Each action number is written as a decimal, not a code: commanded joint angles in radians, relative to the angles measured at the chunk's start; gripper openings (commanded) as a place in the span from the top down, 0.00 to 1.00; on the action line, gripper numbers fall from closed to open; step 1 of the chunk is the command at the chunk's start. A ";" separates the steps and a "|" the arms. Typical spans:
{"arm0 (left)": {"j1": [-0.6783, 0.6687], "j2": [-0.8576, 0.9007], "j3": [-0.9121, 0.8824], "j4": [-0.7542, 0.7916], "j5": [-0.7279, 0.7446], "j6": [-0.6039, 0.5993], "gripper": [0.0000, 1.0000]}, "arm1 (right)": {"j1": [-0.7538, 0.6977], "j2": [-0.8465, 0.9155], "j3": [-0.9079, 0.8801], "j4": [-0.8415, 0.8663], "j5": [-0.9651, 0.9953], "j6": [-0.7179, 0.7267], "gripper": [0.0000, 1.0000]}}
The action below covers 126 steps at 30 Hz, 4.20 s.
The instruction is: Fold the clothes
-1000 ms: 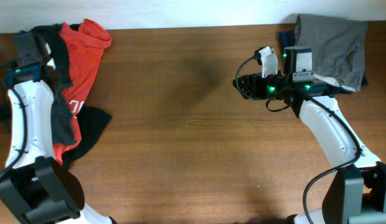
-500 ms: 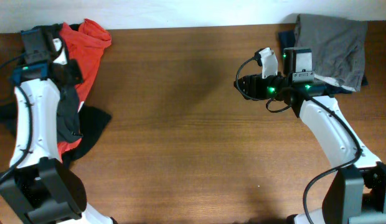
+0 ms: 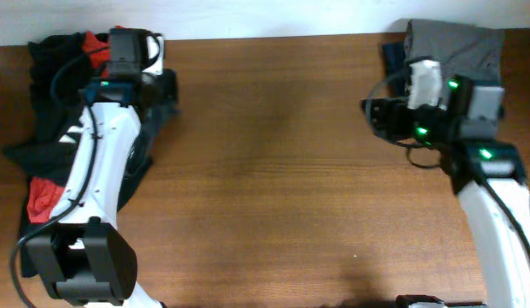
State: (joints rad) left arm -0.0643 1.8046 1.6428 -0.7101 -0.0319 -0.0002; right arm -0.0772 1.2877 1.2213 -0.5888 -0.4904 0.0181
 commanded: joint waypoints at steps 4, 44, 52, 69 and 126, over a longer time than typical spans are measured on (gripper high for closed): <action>-0.103 -0.017 0.009 0.124 0.193 0.016 0.99 | -0.090 -0.106 0.021 -0.098 0.058 -0.002 0.31; -0.584 0.265 0.255 0.500 0.442 -0.068 0.99 | -0.207 -0.034 0.021 -0.150 0.137 -0.001 0.26; -0.584 0.265 0.301 0.587 0.462 -0.109 0.99 | -0.260 -0.034 0.021 -0.127 0.132 0.047 0.26; -0.206 0.187 0.395 0.086 0.454 -0.029 0.14 | -0.199 -0.019 0.021 -0.156 0.012 -0.068 0.26; 0.049 0.360 0.281 -0.289 -0.043 0.163 0.01 | 0.323 0.607 0.040 0.035 0.371 0.379 0.96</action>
State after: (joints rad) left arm -0.0246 2.1624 1.9083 -0.9657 -0.0654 0.1429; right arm 0.2565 1.9739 1.2396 -0.5194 -0.1425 0.4068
